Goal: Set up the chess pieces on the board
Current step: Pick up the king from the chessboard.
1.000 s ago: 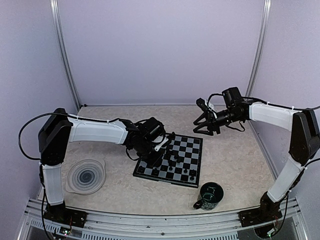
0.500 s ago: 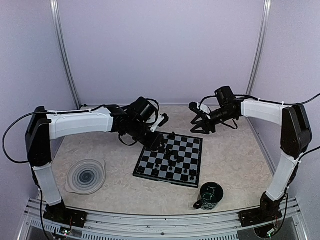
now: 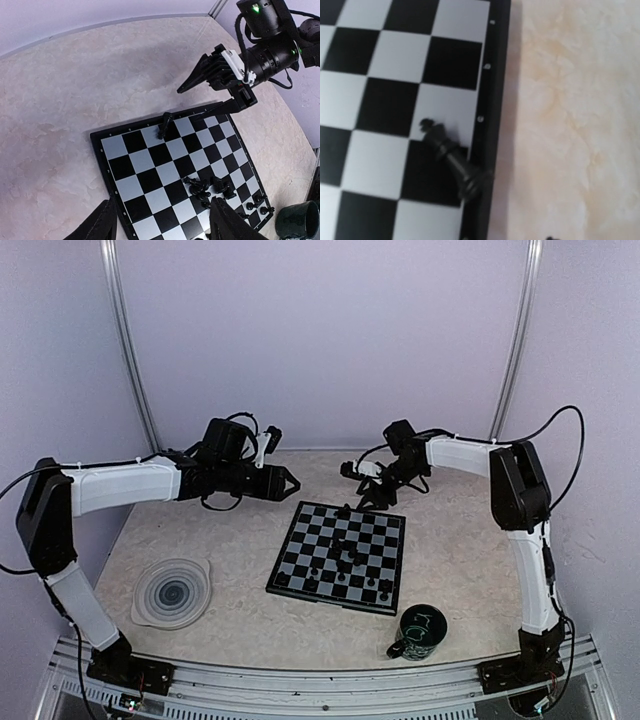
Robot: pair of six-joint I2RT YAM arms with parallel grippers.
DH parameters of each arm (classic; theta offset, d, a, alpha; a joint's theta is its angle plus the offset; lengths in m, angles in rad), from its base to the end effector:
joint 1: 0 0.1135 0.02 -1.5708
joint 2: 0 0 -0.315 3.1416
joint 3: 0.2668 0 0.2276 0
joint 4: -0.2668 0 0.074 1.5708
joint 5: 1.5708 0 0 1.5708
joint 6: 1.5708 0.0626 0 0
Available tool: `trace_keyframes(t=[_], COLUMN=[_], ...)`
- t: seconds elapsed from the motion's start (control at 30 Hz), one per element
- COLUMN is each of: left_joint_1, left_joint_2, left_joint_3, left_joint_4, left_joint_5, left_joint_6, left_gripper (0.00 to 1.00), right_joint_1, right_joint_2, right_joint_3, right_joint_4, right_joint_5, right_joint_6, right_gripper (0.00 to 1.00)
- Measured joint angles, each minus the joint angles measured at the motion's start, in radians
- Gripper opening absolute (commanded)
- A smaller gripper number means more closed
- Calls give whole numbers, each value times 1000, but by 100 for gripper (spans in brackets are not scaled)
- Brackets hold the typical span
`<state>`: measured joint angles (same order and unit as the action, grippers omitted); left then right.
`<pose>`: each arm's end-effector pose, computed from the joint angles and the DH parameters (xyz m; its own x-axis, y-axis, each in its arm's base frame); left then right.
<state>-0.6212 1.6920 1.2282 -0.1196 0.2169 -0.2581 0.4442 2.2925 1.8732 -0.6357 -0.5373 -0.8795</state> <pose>0.3126 -0.2403 0.3072 -0.6155 0.1340 -0.7767 0.5764 0.7486 -0.3276 0.4522 0.2507 0.2042 -0.0407 -0.7524 -0.6575 -0.9858 0.1374 -0.0961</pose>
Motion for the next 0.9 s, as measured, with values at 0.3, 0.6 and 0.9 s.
trace_keyframes(t=[0.3, 0.6, 0.9], left_joint_1=[-3, -3, -3], left_joint_2=[-7, -51, -51], left_joint_3=[-17, -22, -23], left_joint_4=[38, 47, 52], left_joint_5=[64, 86, 95], left_joint_6=[-5, -5, -5], left_gripper=[64, 63, 63], right_joint_1=[56, 90, 93], right_joint_2=[123, 196, 169], right_joint_3=[178, 281, 237], right_joint_4=[-85, -153, -188], right_joint_5=[29, 60, 61], right_joint_6=[-41, -56, -69], right_gripper=[58, 56, 49])
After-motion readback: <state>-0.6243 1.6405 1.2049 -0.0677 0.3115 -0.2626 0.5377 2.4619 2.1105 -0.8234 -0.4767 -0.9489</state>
